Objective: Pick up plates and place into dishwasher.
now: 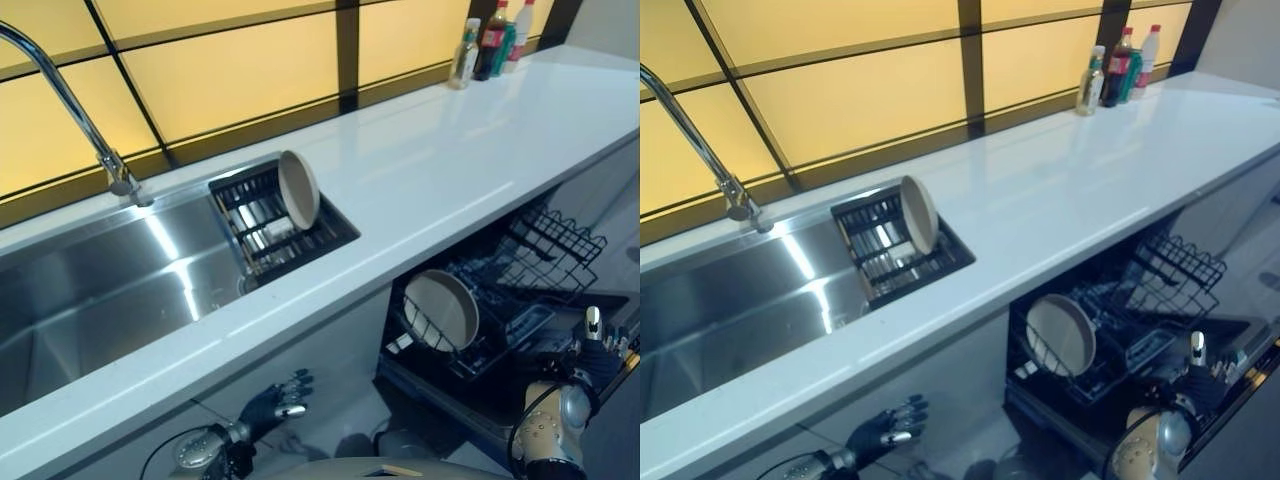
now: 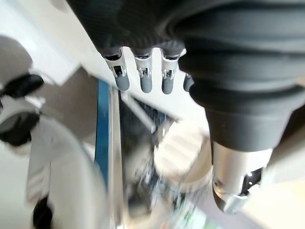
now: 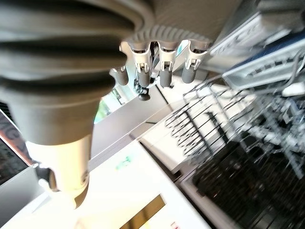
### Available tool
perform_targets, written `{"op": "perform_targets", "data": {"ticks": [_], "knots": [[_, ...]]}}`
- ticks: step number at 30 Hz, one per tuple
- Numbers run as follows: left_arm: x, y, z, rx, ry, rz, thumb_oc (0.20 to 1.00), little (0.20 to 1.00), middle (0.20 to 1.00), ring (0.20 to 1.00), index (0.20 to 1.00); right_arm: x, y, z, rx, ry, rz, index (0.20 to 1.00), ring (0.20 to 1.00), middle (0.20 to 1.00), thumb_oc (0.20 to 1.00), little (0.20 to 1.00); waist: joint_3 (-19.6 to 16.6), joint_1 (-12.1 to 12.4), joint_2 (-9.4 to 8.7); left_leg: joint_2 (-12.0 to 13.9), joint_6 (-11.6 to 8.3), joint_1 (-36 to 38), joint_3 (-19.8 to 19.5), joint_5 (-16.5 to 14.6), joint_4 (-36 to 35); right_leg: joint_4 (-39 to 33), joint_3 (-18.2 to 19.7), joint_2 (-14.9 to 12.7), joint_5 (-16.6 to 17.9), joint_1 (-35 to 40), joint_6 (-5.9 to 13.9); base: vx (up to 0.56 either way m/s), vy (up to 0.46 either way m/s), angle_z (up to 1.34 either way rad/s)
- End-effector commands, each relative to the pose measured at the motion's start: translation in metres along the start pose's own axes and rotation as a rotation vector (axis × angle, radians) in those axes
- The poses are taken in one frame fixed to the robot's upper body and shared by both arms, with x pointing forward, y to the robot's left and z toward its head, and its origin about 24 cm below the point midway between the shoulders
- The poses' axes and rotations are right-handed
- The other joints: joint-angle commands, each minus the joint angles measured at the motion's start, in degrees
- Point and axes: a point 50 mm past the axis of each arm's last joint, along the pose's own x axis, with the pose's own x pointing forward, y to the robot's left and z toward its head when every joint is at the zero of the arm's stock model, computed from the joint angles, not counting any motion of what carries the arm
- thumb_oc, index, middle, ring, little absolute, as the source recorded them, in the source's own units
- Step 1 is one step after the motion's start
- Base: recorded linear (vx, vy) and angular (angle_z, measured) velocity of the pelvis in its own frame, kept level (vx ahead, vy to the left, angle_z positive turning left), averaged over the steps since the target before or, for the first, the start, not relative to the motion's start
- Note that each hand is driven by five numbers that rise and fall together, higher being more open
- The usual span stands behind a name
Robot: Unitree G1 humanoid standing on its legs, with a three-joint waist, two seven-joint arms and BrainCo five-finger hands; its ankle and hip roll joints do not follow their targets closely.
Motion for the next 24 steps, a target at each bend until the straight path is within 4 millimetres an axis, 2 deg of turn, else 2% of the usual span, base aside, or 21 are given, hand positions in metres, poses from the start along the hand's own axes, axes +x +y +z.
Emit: {"op": "perform_targets", "data": {"ticks": [1, 3, 5, 6, 8, 9, 11, 13, 14, 17, 21, 24], "knots": [[0.013, -0.017, 0.043, 0.209, -0.063, -0.3, 1.0, 1.0, 1.0, 1.0, 1.0, 0.001, 0.05, 0.025, 0.03, -0.15, 0.27, 1.0, 1.0, 1.0, 1.0, 1.0, 0.98, -1.21, 0.32, -0.84, 3.27, 2.77, 0.27, -5.17, -0.12, -1.36, 2.97, 1.35, 2.09, -1.07, 3.73, -0.03, 0.049, -0.1], [0.016, -0.03, 0.054, 0.269, -0.092, -0.418, 1.0, 1.0, 1.0, 1.0, 1.0, -0.001, 0.06, 0.024, 0.053, -0.138, 0.375, 1.0, 1.0, 1.0, 1.0, 1.0, 0.91, -1.53, 0.49, -0.91, 3.42, 2.76, 0.57, -5.26, -0.05, -1.06, 3.23, 1.29, 2.35, -1.33, 4.03, -0.03, 0.048, -0.08], [0.025, -0.045, 0.079, 0.329, -0.141, -0.525, 1.0, 1.0, 1.0, 1.0, 1.0, -0.005, 0.068, 0.019, 0.049, -0.109, 0.458, 1.0, 1.0, 1.0, 1.0, 1.0, 0.71, -1.98, 0.56, -1.1, 3.7, 2.7, 0.57, -5.31, -0.1, -0.77, 3.72, 1.31, 2.58, -1.55, 4.26, -0.03, 0.038, -0.11], [0.026, -0.049, 0.085, 0.343, -0.159, -0.547, 1.0, 1.0, 1.0, 1.0, 1.0, -0.005, 0.069, 0.018, 0.047, -0.099, 0.477, 1.0, 1.0, 1.0, 1.0, 1.0, 0.65, -2.05, 0.55, -1.14, 3.76, 2.66, 0.56, -5.34, -0.08, -0.67, 3.83, 1.32, 2.65, -1.62, 4.33, -0.02, 0.025, -0.08], [0.035, -0.065, 0.113, 0.392, -0.251, -0.608, 1.0, 1.0, 1.0, 1.0, 1.0, -0.005, 0.071, 0.012, 0.055, -0.054, 0.535, 1.0, 1.0, 1.0, 1.0, 1.0, 0.32, -2.46, 0.43, -1.26, 3.87, 2.66, 0.49, -5.27, -0.3, -0.54, 4.26, 1.39, 2.96, -1.73, 4.55, -0.01, 0.012, -0.02], [0.035, -0.066, 0.117, 0.398, -0.265, -0.614, 1.0, 1.0, 1.0, 1.0, 1.0, -0.005, 0.071, 0.011, 0.057, -0.051, 0.536, 1.0, 1.0, 1.0, 1.0, 1.0, 0.3, -2.46, 0.41, -1.29, 3.89, 2.66, 0.46, -5.25, -0.35, -0.53, 4.3, 1.4, 2.98, -1.73, 4.56, 0.0, 0.0, 0.0], [0.039, -0.075, 0.139, 0.398, -0.366, -0.628, 1.0, 1.0, 1.0, 1.0, 1.0, -0.004, 0.072, 0.007, 0.079, -0.008, 0.549, 1.0, 1.0, 1.0, 1.0, 1.0, 0.01, -2.56, 0.25, -1.47, 3.85, 2.68, 0.13, -5.02, -0.79, -0.63, 4.62, 1.53, 3.27, -1.69, 4.64, -0.02, 0.009, 0.0], [0.04, -0.081, 0.164, 0.378, -0.49, -0.599, 1.0, 1.0, 1.0, 1.0, 1.0, -0.006, 0.077, 0.01, 0.04, -0.029, 0.604, 1.0, 1.0, 1.0, 1.0, 1.0, -0.27, -2.5, -0.06, -1.67, 3.82, 2.62, -0.19, -4.81, -1.11, -0.66, 4.84, 1.64, 3.73, -1.88, 4.61, -0.03, 0.015, -0.01], [0.039, -0.081, 0.17, 0.366, -0.522, -0.59, 1.0, 1.0, 1.0, 1.0, 1.0, -0.008, 0.08, 0.012, 0.035, -0.041, 0.632, 1.0, 1.0, 1.0, 1.0, 1.0, -0.34, -2.51, -0.13, -1.69, 3.82, 2.58, -0.25, -4.74, -1.19, -0.67, 4.87, 1.67, 3.83, -1.93, 4.58, -0.04, 0.013, -0.01], [0.034, -0.08, 0.206, 0.346, -0.709, -0.505, 1.0, 1.0, 1.0, 1.0, 1.0, -0.014, 0.092, 0.026, 0.102, -0.061, 0.706, 1.0, 1.0, 1.0, 1.0, 1.0, -0.97, -2.09, -0.76, -1.89, 3.69, 2.23, -0.9, -4.26, -1.62, -0.6, 5.09, 1.96, 4.28, -2.09, 4.27, -0.04, 0.006, 0.0], [0.02, -0.077, 0.237, 0.394, -0.868, -0.338, 1.0, 1.0, 1.0, 1.0, 1.0, -0.028, 0.109, 0.047, -0.013, -0.199, 0.775, 1.0, 1.0, 1.0, 1.0, 1.0, -1.63, -0.77, -1.16, -2.32, 3.51, 1.73, -2.77, -3.6, -2.17, -0.79, 4.79, 2.35, 4.21, -1.68, 3.74, 0.0, 0.003, 0.02], [0.003, -0.069, 0.253, 0.448, -0.953, -0.195, 1.0, 1.0, 1.0, 1.0, 1.0, -0.034, 0.118, 0.053, -0.183, -0.287, 0.821, 1.0, 1.0, 1.0, 1.0, 1.0, -2.12, 0.7, -1.48, -2.6, 3.25, 1.31, -4.19, -3.22, -2.23, -0.89, 3.91, 2.38, 4.03, -1.2, 3.4, 0.0, 0.015, 0.22]]}}
